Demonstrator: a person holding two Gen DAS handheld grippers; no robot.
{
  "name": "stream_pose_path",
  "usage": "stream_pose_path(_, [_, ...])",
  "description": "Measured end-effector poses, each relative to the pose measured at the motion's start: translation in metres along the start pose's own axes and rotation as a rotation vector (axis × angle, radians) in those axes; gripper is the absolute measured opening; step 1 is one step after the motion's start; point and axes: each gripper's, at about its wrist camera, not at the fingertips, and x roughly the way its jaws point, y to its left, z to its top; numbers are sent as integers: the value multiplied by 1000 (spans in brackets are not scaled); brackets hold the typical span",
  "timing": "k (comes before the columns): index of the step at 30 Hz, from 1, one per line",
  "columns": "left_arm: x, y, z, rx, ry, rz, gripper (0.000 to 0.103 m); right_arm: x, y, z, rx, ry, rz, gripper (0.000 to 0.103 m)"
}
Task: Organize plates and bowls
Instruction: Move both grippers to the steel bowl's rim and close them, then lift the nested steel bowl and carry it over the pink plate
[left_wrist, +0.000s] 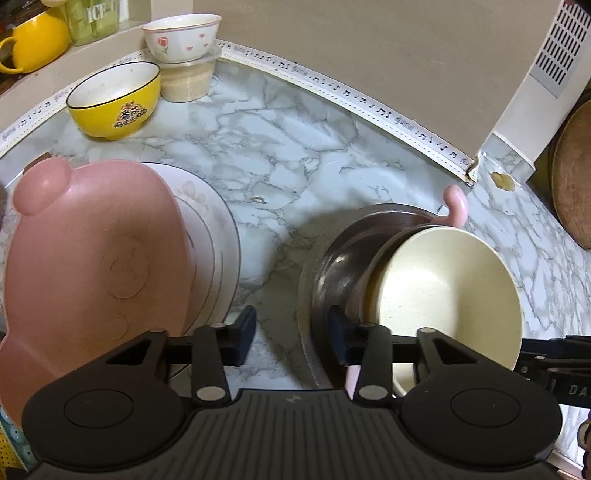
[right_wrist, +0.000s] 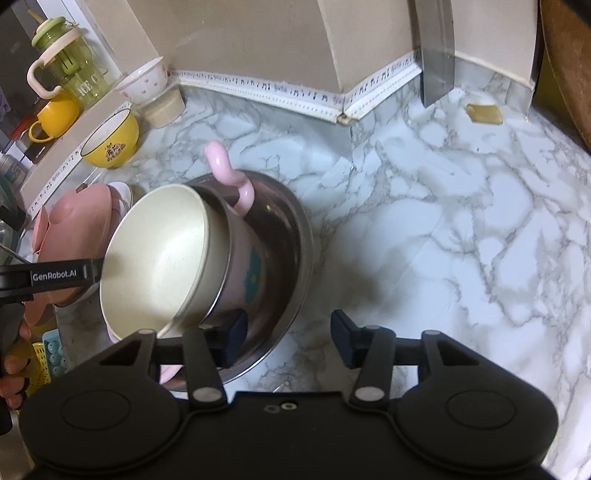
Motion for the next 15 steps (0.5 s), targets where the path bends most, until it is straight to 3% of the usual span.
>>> stream_pose_path(8, [8,7,-1,-42,31,-57,28,5,8,-7,23,33,31,31])
stream_pose_path(10, [9,7,-1,-50,39,-72,20,5,9,-7,32,33,42,24])
stream_pose_path(15, [8,2,-4,-32,26,-62,14,5,10,-6,38,22,26,23])
